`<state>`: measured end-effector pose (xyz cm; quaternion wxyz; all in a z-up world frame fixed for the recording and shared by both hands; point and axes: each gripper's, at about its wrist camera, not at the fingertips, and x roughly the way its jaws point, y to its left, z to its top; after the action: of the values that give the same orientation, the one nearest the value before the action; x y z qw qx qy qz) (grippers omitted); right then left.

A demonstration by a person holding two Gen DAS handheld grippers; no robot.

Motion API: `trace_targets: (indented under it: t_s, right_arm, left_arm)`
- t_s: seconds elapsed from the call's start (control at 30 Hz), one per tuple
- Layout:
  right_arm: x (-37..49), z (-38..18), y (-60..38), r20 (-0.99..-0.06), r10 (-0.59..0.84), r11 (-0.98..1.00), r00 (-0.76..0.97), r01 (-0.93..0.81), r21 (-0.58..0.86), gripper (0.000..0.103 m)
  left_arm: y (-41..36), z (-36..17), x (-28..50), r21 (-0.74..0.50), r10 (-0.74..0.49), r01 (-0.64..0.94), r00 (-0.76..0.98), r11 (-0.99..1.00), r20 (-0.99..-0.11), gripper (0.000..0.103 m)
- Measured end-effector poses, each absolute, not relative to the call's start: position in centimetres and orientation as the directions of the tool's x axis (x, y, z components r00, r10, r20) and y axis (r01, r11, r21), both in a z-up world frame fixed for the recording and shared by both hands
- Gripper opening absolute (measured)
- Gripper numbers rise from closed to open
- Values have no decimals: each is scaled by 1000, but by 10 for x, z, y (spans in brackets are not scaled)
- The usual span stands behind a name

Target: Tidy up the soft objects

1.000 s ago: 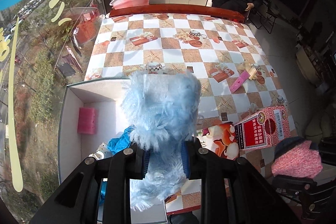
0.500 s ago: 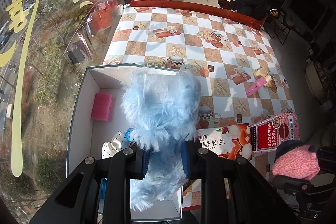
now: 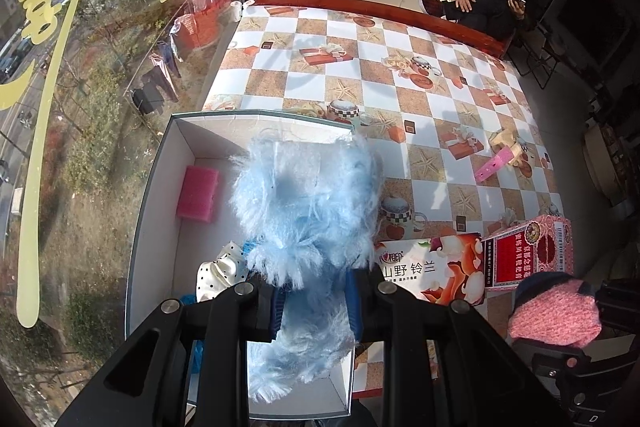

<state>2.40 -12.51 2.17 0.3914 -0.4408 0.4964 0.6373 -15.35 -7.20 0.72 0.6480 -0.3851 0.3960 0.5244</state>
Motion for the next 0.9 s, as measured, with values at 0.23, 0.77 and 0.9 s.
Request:
trace_targets:
  t_s: [0.23, 0.77, 0.9]
  right_arm:
    - [7, 13, -116, -953, 9, -268, -303, -919, 289, 32]
    - [-53, 7, -64, -931, -32, -316, -364, -880, 355, 32]
    - [-63, -2, -69, -932, -77, -341, -355, -869, 359, 32]
  left_arm:
    - [-77, 0, -175, -84, 362, -994, 105, 73, -926, 28]
    - [-104, -21, -211, -53, 295, -996, 30, -70, -955, 28]
    - [-107, -25, -211, -53, 276, -995, 29, -81, -961, 28]
